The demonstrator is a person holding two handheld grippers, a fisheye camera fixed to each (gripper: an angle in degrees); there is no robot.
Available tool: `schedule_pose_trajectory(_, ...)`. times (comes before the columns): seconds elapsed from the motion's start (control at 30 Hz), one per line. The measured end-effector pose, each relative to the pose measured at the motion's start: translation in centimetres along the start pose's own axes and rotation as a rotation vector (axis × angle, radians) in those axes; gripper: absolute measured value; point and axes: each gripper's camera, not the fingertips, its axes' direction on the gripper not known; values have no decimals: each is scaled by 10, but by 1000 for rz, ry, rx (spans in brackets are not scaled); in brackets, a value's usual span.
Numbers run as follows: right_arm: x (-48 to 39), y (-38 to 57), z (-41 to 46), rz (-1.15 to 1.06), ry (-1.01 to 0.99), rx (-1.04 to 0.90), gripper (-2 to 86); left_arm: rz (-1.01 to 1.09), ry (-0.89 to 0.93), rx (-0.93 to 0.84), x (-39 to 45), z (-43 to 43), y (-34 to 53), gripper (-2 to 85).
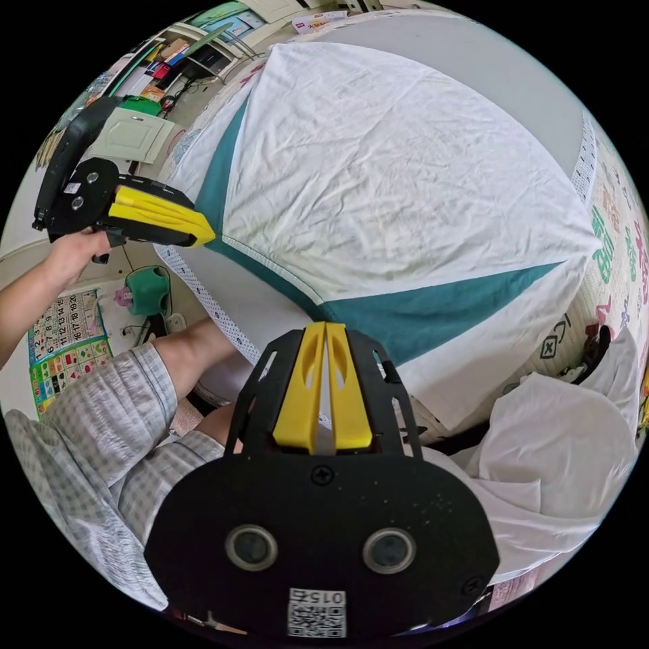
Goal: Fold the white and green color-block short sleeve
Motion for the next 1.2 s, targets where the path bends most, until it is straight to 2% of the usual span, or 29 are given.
schedule_pose_trajectory(0.23, 20, 22, -21, 103, -31, 72, -9, -65, 57, 16, 2, -28, -2, 7)
schedule_pose_trajectory(0.33, 41, 50, -39, 283, -56, 156, -6, -71, 59, 91, 5, -66, -13, 17)
schedule_pose_trajectory(0.43, 77, 89, -46, 561, -150, 225, 5, -45, 59, 168, 12, -104, -48, 30)
schedule_pose_trajectory(0.5, 104, 122, -43, 781, -212, 266, 33, -4, 59, 224, 19, -128, -93, 41)
schedule_pose_trajectory(0.6, 122, 147, -39, 939, -258, 299, 93, 65, 50, 253, 34, -148, -164, 58)
schedule_pose_trajectory(0.83, 142, 155, -40, 1072, -375, 422, 102, 114, 52, 217, 71, -157, -294, 80)
schedule_pose_trajectory(0.97, 149, 159, -38, 1152, -427, 433, 65, 110, 21, 198, 91, -154, -344, 108)
schedule_pose_trajectory(1.13, 144, 165, -40, 1090, -494, 471, 5, 139, -37, 88, 108, -130, -387, 110)
schedule_pose_trajectory(1.2, 140, 167, -44, 1051, -495, 466, -2, 123, -97, 49, 107, -121, -398, 83)
